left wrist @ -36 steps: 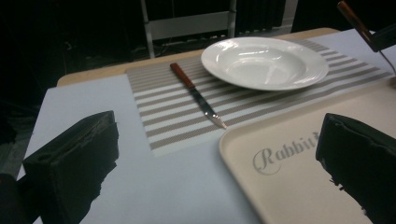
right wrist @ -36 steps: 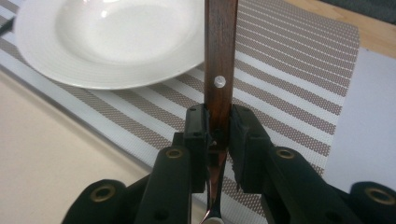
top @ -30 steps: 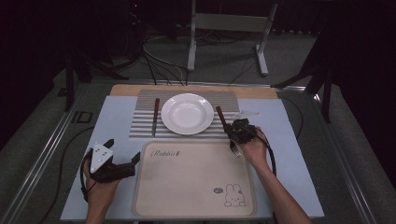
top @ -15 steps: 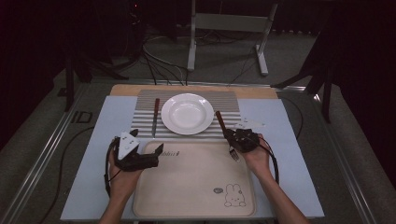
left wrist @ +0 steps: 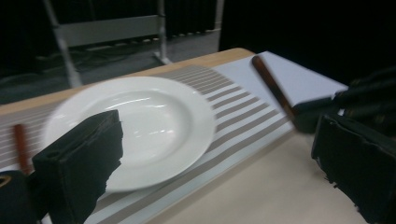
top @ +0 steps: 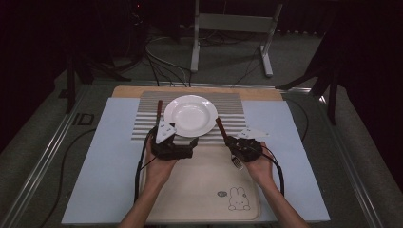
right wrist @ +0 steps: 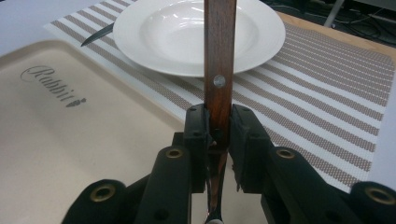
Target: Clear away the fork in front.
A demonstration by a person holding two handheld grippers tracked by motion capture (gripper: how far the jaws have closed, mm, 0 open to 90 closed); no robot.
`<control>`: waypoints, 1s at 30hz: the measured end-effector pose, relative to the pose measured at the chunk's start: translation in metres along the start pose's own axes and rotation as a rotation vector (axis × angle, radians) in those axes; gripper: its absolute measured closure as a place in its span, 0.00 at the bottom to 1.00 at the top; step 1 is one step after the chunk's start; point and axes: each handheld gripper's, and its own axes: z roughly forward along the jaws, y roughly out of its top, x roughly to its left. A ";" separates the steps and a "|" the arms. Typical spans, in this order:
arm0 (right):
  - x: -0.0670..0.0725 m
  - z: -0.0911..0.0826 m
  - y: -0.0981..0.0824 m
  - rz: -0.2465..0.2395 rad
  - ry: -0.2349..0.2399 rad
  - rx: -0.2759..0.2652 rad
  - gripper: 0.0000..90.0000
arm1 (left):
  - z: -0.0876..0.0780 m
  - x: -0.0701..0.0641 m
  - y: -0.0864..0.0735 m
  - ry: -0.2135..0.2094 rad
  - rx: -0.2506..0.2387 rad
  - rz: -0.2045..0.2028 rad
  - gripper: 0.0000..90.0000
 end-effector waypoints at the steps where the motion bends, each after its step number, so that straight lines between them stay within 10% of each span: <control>1: 0.002 -0.001 0.000 -0.001 0.005 -0.008 0.86 | 0.012 -0.004 0.001 -0.023 0.014 -0.013 0.07; 11: 0.016 -0.004 0.000 -0.030 0.020 -0.049 0.86 | 0.054 -0.026 0.005 -0.076 0.060 -0.056 0.21; 15: 0.020 -0.006 0.000 -0.038 0.026 -0.069 0.86 | 0.064 -0.029 0.005 -0.130 0.071 -0.107 0.42; 24: 0.026 -0.007 -0.002 -0.042 0.034 -0.112 0.86 | 0.070 -0.029 0.001 -0.218 0.083 -0.177 0.82; 30: 0.026 -0.010 -0.002 -0.031 0.048 -0.125 0.85 | 0.068 -0.029 0.003 -0.247 0.067 -0.186 0.86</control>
